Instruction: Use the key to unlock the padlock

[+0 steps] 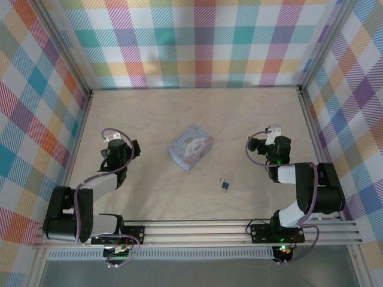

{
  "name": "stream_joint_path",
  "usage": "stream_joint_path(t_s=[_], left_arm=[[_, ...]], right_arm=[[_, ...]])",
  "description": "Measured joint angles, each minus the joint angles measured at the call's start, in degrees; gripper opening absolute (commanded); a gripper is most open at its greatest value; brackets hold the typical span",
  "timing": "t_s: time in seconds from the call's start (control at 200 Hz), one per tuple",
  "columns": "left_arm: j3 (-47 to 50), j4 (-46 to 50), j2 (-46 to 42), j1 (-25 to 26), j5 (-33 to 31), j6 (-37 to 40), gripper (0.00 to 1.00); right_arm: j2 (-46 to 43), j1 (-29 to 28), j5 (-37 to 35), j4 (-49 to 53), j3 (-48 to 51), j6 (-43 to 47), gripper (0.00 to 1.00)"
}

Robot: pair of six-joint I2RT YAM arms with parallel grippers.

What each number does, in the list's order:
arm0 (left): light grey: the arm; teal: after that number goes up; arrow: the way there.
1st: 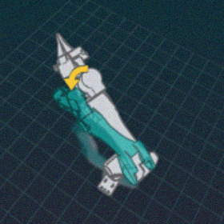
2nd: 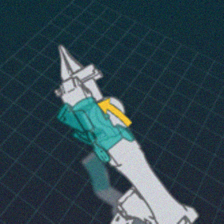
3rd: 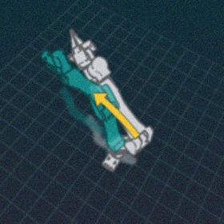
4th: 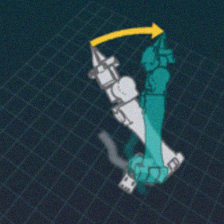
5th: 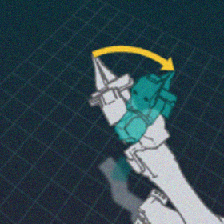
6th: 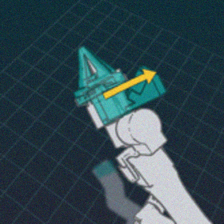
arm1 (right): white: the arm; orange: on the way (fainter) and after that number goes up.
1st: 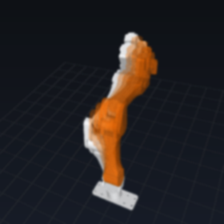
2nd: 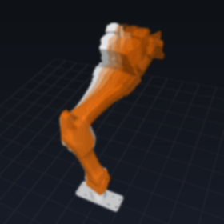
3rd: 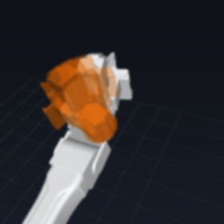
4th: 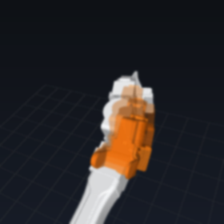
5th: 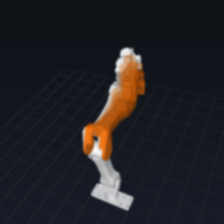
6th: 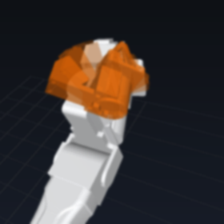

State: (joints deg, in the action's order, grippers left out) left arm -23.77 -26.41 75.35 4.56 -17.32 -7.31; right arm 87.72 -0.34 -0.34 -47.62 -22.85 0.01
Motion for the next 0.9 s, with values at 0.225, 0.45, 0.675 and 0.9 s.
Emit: stream_joint_path(t_s=[0.225,0.45,0.675,0.9], left_arm=[[1.0,-10.9,5.6,0.0,4.7,4.3,1.0],[3.7,-20.3,13.7,0.0,6.8,5.9,1.0],[1.3,-20.3,14.2,0.0,6.8,6.3,1.0],[1.3,-20.3,14.2,0.0,6.8,6.8,1.0]], right_arm=[[0.0,0.0,0.0,0.1,0.0,0.0,1.0],[0.0,0.0,0.0,0.1,0.0,0.0,1.0],[0.0,0.0,0.0,0.1,0.0,0.0,1.0],[0.0,0.0,0.0,0.1,0.0,0.0,1.0]])
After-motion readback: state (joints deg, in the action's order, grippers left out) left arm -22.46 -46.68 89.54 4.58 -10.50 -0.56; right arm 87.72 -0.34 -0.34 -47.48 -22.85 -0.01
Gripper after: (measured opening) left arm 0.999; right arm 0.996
